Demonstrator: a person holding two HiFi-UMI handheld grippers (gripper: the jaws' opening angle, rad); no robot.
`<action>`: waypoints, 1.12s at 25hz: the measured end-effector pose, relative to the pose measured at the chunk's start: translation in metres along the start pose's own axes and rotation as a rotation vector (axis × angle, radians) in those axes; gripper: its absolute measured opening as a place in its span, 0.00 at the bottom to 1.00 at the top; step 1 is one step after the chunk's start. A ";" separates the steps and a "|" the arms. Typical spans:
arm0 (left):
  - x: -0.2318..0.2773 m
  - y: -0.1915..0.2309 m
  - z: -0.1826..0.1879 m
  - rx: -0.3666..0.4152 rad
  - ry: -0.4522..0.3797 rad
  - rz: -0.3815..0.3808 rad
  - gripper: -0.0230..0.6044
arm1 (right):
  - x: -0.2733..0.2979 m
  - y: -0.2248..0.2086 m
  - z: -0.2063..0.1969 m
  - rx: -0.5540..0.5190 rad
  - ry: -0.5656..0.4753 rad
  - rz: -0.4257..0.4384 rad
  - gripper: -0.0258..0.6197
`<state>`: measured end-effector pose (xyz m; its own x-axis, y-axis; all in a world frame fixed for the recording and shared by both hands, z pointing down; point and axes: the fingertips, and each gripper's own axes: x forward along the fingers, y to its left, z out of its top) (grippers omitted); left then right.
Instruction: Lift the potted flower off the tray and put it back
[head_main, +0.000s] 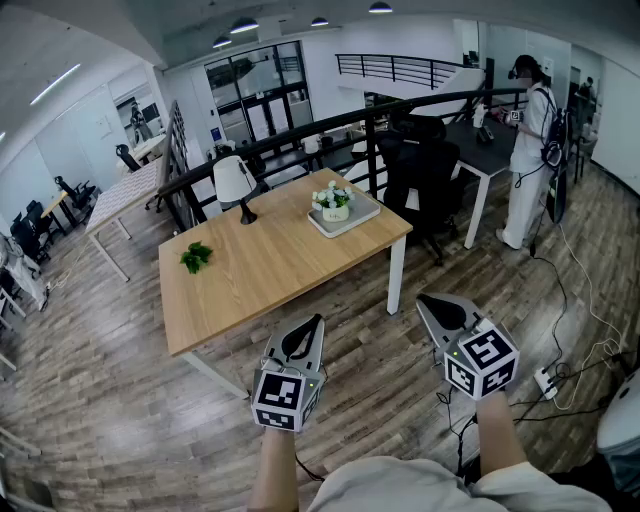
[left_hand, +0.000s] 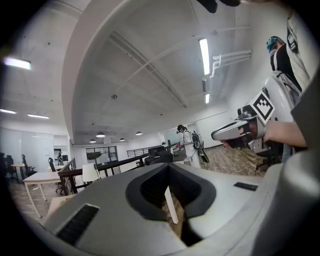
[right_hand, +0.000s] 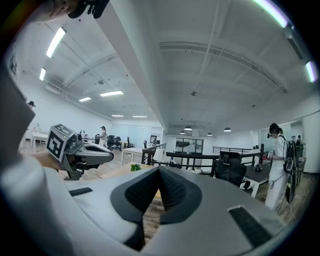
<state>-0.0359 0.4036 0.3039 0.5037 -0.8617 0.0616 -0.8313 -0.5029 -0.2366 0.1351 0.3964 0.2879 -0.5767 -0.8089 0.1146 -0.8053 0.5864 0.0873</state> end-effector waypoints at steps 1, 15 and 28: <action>0.001 -0.001 0.000 0.001 0.000 -0.001 0.07 | 0.000 -0.002 -0.001 0.001 0.001 -0.003 0.05; 0.026 -0.017 -0.008 -0.013 0.030 -0.013 0.07 | -0.006 -0.038 -0.012 0.061 -0.032 -0.034 0.05; 0.081 -0.052 -0.008 -0.010 0.053 -0.011 0.07 | -0.011 -0.092 -0.029 0.064 -0.015 0.022 0.05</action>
<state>0.0458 0.3595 0.3292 0.4999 -0.8583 0.1155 -0.8283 -0.5128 -0.2259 0.2195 0.3521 0.3070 -0.5960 -0.7966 0.1011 -0.7992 0.6007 0.0216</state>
